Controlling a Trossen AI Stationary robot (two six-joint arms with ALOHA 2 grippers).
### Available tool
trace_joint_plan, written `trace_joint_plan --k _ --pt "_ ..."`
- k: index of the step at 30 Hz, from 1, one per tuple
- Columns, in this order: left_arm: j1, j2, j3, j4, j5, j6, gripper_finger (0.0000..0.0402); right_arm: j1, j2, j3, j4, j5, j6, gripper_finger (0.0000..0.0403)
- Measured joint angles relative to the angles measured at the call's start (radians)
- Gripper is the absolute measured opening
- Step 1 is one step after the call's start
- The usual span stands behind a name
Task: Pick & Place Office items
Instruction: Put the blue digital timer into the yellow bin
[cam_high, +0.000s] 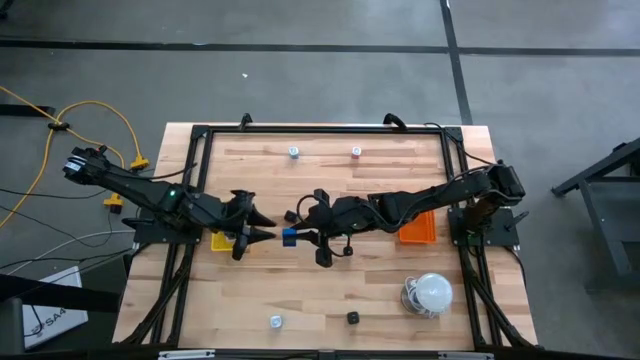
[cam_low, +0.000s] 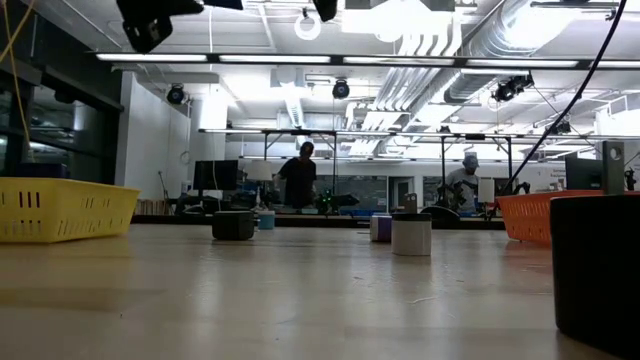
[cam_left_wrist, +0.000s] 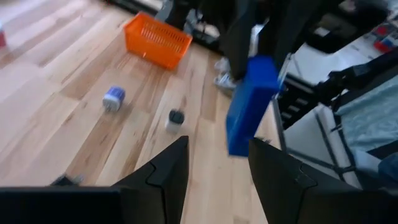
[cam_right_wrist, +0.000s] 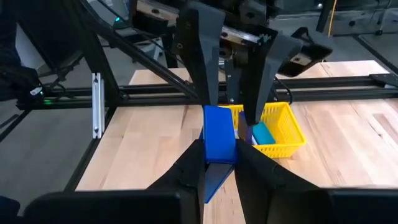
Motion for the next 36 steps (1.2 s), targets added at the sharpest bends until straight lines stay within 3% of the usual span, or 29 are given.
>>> trace_joint_plan --k 5,36 --pt "0.0 0.0 0.0 0.054 0.0 0.097 0.0158 0.0 0.0 0.0 0.021 0.0 0.0 0.0055" --pt "0.0 0.001 0.0 0.135 0.002 0.208 0.0158 -0.039 0.001 0.0 0.116 0.007 -0.026 0.0055"
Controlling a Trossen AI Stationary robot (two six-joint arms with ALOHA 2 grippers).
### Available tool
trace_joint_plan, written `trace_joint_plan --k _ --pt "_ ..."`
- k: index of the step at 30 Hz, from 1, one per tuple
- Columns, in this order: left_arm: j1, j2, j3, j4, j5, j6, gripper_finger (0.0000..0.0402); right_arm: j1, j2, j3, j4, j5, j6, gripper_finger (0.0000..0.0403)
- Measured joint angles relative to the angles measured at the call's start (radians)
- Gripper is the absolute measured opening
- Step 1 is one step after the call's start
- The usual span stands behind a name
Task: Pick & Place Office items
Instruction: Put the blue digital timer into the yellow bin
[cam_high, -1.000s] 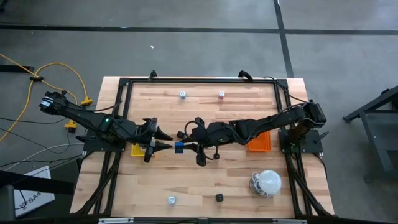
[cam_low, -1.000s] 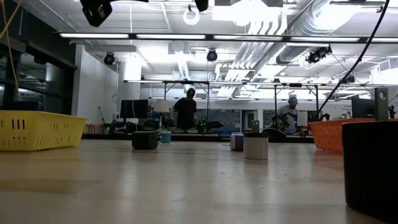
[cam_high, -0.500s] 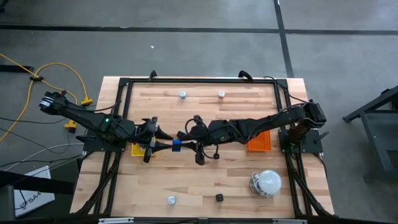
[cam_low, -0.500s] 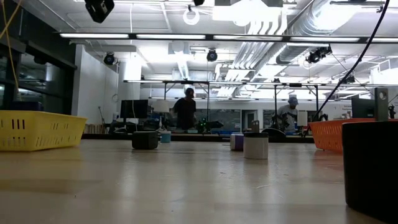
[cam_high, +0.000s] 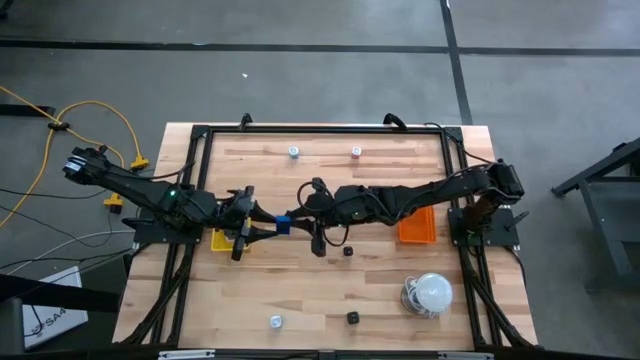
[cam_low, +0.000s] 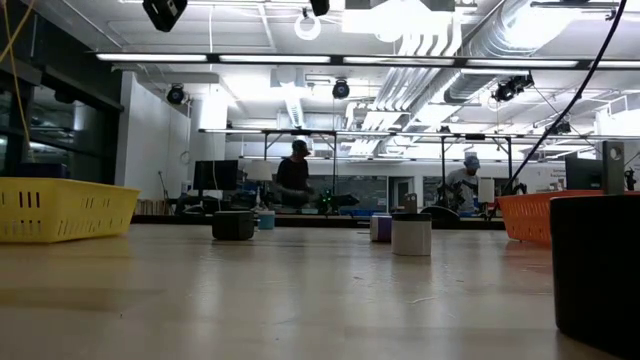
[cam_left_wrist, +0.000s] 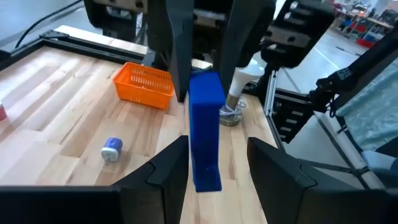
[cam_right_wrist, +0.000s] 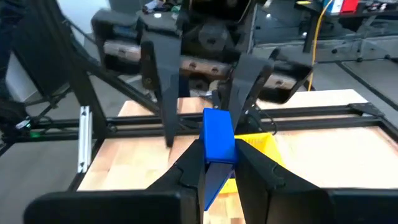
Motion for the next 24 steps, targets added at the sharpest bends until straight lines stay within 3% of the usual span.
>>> trace_joint_plan --k 24 --pt "0.0 0.0 0.0 0.011 0.001 -0.001 0.0158 0.0 0.001 0.0 0.044 -0.006 -0.018 0.0055"
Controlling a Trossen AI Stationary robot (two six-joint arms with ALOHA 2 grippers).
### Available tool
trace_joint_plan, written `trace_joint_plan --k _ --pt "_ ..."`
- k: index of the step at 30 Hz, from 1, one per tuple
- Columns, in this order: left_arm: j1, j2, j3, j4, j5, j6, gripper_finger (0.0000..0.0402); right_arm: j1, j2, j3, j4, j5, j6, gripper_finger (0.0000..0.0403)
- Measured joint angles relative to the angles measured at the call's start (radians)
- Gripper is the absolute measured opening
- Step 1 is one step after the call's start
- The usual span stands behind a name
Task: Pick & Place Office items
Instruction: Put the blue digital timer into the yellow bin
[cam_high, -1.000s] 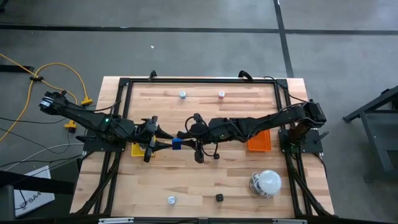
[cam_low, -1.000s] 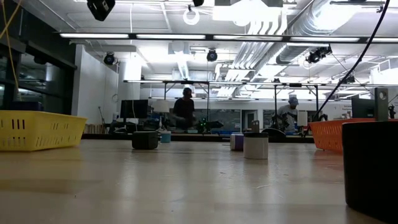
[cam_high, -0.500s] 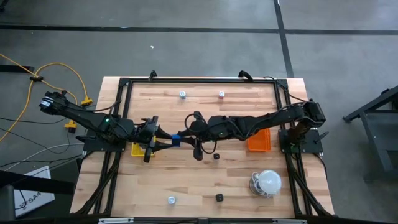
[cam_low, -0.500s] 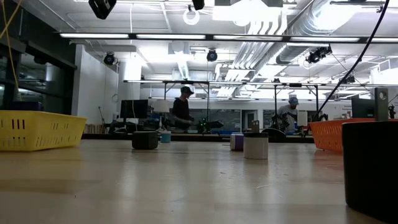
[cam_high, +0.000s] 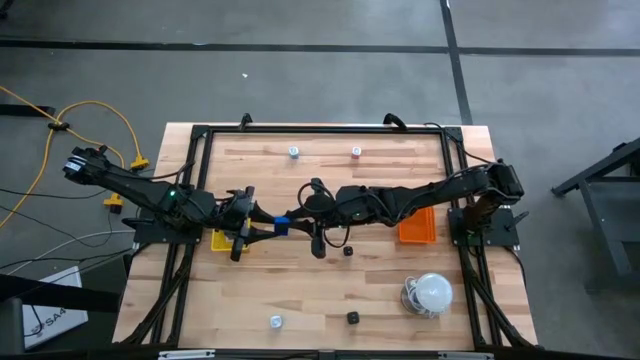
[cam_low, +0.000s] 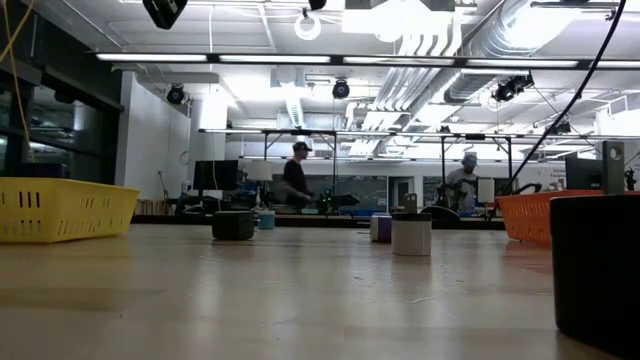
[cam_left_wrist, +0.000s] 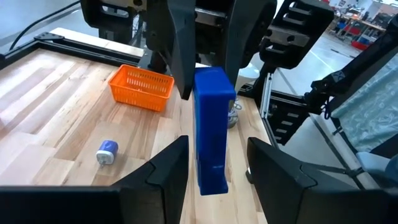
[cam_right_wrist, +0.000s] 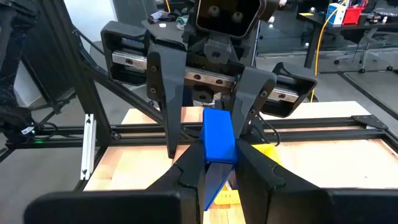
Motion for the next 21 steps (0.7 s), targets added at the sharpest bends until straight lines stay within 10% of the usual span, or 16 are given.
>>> trace_joint_plan --k 21 --pt "0.0 0.018 0.0 0.0 0.009 -0.002 0.0067 0.001 0.0 0.0 0.0 -0.003 0.0 0.0055"
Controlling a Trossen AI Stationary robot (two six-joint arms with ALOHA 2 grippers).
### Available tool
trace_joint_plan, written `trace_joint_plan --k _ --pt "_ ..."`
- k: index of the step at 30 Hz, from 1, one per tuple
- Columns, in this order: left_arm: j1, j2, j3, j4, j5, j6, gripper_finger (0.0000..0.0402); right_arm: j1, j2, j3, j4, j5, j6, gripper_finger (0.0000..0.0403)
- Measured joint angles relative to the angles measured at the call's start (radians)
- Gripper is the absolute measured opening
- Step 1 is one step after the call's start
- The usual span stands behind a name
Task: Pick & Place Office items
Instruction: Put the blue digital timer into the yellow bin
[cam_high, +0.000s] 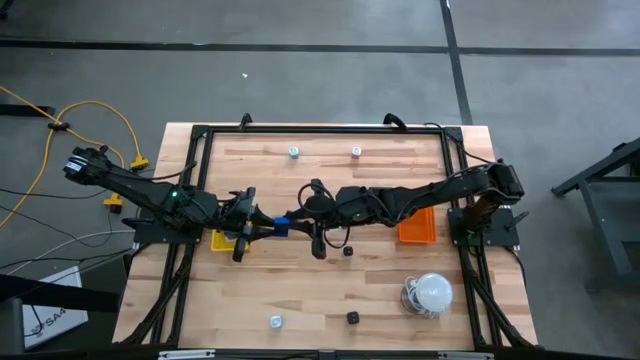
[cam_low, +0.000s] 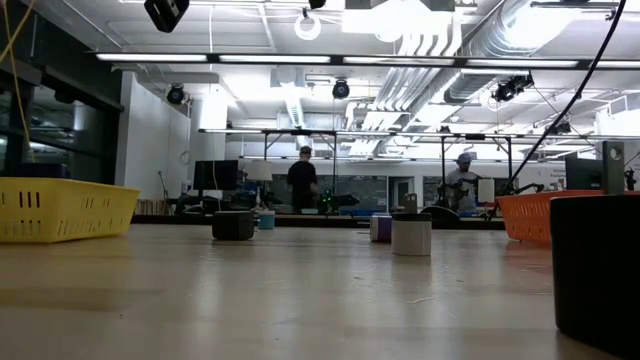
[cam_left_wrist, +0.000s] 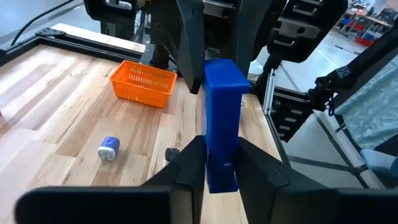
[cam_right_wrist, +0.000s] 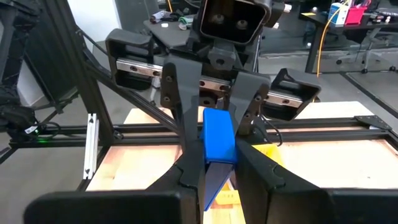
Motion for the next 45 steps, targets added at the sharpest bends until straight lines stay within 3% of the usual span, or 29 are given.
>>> trace_joint_plan --k 4,20,45 --pt "0.0 0.0 0.0 -0.001 0.011 -0.002 0.0053 0.0 0.0 0.0 0.0 0.0 0.001 0.0055" --pt "0.0 0.0 0.0 0.0 0.021 -0.001 0.0056 0.0 0.0 0.0 0.0 -0.019 0.004 0.0058" --pt "0.0 0.0 0.0 0.0 0.021 -0.001 0.0056 0.0 -0.002 0.0 -0.038 -0.026 0.0 0.0173"
